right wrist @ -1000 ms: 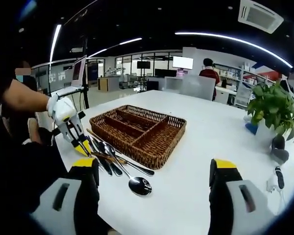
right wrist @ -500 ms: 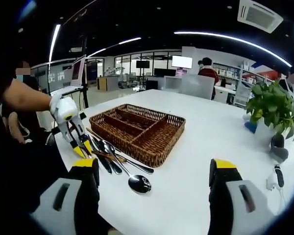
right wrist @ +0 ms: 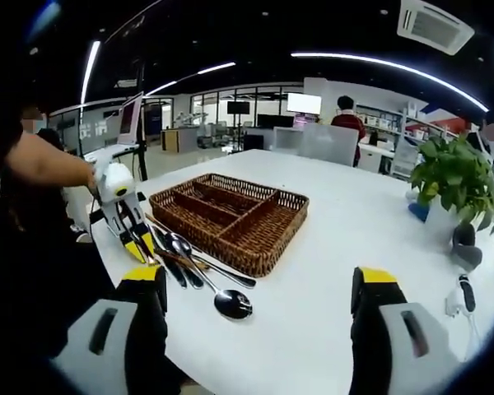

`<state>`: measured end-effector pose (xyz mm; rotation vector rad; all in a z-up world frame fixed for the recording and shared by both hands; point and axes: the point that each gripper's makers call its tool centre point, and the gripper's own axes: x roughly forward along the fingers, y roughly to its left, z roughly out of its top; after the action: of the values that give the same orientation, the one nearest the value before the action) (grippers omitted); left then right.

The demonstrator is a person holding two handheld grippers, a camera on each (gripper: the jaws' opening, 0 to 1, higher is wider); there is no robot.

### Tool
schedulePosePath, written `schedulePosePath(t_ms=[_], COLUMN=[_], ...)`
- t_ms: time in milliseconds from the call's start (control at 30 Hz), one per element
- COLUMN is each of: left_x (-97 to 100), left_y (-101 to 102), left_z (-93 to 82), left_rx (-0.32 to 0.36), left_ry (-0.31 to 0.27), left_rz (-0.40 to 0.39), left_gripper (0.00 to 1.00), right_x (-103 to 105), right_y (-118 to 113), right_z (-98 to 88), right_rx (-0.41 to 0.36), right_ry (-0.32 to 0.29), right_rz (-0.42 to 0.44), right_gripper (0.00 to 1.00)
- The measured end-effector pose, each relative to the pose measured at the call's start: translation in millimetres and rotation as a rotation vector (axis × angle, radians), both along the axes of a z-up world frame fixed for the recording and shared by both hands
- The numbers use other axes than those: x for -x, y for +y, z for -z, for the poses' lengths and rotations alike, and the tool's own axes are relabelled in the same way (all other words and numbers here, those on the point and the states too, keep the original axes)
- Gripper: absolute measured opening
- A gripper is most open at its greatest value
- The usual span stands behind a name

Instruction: Arrange the knives, forks, and spoons in their matching storage slots by inserting each utensil handle-first until every utensil is classified and aligned in the correct compartment

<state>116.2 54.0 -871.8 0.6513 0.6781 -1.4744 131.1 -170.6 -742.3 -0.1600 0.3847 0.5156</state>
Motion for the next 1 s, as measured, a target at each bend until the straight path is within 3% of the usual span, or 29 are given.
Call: schedulePosePath(t_ms=[433, 667, 1000], left_x=[-2.3, -4.5, -5.3], left_y=[-0.5, 1.7, 7.0], left_z=[2.1, 2.2, -12.1], left_rx=[0.021, -0.009, -0.034], left_ry=[-0.029, -0.069, -0.099], left_rz=[0.001, 0.014, 0.036], left_gripper=[0.03, 0.02, 0.02], right_x=[0.7, 0.2, -0.6], right_y=[2.3, 1.3, 8.3], right_z=[-0.3, -1.1, -2.8], right_rx=[-0.001, 0.001, 0.003], right_ry=[-0.006, -0.007, -0.013], right_rz=[0.0, 0.001, -0.01], right_gripper=[0.94, 0.93, 0.93])
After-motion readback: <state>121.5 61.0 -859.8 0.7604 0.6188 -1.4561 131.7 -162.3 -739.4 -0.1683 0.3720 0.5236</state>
